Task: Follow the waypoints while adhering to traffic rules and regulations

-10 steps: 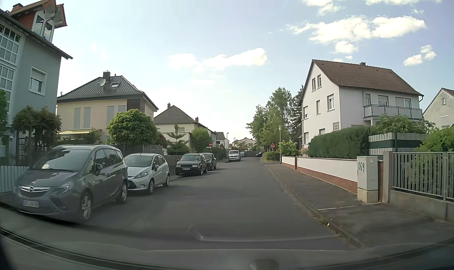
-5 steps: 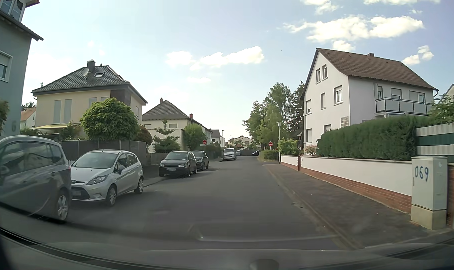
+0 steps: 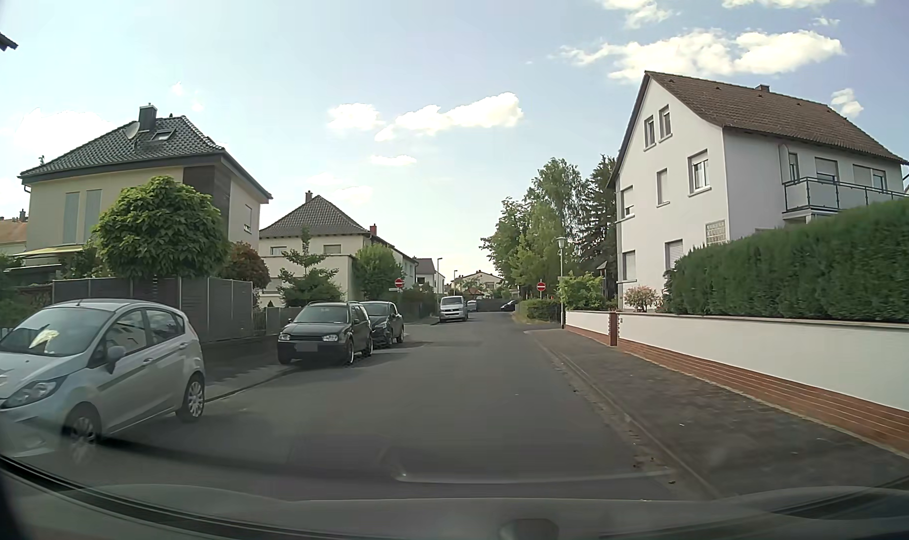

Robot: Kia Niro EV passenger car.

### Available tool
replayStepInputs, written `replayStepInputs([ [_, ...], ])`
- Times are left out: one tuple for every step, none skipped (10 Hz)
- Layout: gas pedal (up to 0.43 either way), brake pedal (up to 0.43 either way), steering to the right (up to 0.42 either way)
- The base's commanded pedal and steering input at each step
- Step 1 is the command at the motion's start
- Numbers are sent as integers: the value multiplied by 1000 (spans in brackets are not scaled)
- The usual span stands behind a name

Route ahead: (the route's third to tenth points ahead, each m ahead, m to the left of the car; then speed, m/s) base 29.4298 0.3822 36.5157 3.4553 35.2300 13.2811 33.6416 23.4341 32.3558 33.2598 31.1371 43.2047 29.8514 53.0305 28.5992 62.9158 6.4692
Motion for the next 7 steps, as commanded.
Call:
replayStepInputs([
  [0,30,10],
  [0,30,12],
  [0,30,12],
  [0,30,11],
  [0,30,12],
  [0,30,13],
  [0,30,13],
])
